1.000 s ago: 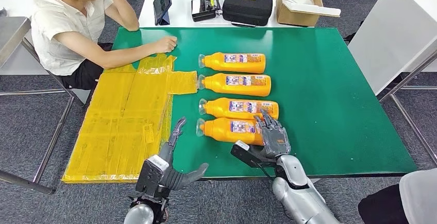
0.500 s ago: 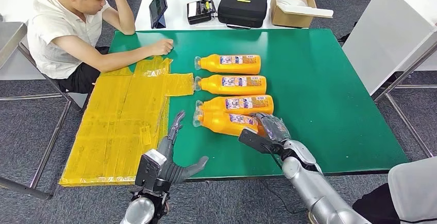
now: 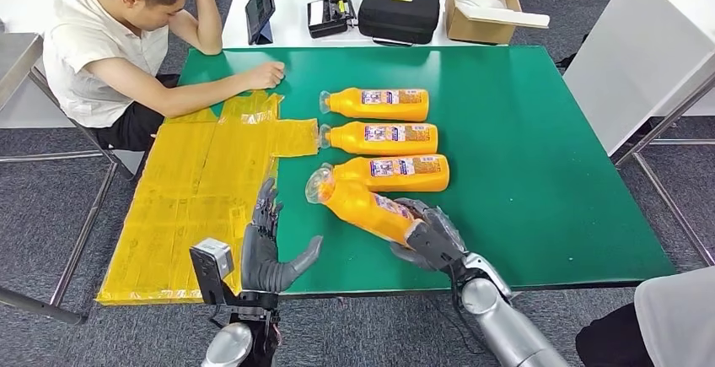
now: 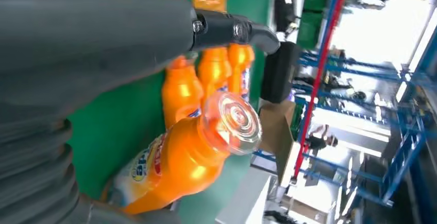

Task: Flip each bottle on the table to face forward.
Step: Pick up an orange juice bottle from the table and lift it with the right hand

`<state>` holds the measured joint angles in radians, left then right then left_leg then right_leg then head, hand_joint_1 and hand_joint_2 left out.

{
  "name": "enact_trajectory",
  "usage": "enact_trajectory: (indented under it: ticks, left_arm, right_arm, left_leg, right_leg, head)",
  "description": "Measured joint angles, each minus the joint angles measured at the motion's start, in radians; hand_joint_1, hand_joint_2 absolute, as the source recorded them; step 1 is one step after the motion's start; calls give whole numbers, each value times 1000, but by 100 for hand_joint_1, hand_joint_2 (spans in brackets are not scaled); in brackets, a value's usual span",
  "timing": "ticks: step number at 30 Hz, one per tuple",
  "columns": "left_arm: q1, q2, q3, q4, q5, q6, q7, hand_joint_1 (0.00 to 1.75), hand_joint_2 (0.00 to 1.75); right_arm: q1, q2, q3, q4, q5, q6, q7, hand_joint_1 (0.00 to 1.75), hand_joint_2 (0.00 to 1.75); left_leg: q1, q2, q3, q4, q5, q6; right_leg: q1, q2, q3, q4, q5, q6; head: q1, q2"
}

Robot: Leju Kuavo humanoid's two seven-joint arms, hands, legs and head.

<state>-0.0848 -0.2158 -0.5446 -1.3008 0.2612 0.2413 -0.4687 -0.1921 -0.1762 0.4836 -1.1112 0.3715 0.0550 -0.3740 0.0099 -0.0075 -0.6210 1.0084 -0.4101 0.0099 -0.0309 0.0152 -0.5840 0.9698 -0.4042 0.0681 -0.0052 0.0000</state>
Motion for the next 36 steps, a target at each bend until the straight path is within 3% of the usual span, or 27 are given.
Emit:
enact_trajectory:
  ticks: [5, 13, 21, 28, 36]
  left_arm:
    - [7, 0, 0, 0, 31, 2, 5, 0, 175]
    - [19, 5, 0, 33, 329, -89, 144, 0, 175]
    - [3, 21, -49, 74, 338, -176, 166, 0, 175]
    - [-23, 30, -63, 93, 352, -238, 183, 0, 175]
    - [-47, 28, -56, 98, 299, -209, 147, 0, 175]
  right_arm:
    - [41, 11, -4, -57, -5, -8, -2, 175, 175]
    - [56, 59, -11, -117, -26, -93, -68, 175, 175]
    - [-4, 115, 39, -91, -1, -141, -67, 175, 175]
    - [-58, 156, 106, -42, 20, -123, -58, 175, 175]
    - [-103, 191, 171, 16, 35, -124, -31, 175, 175]
  left_leg:
    - [0, -2, -7, 0, 1, 1]
    - [0, -2, -11, 0, 1, 1]
    - [0, -3, -12, 0, 1, 1]
    - [0, -3, -13, 0, 1, 1]
    - [0, -3, -13, 0, 1, 1]
  right_leg:
    - [-1, -3, -6, 0, 0, 0]
    - [-1, -4, -10, 0, 0, 0]
    - [-1, -4, -10, 0, 0, 0]
    - [-1, -4, -11, 0, 0, 0]
    - [-1, -4, -12, 0, 0, 0]
  head:
    - [0, 0]
    - [0, 0]
    - [0, 0]
    - [0, 0]
    - [0, 0]
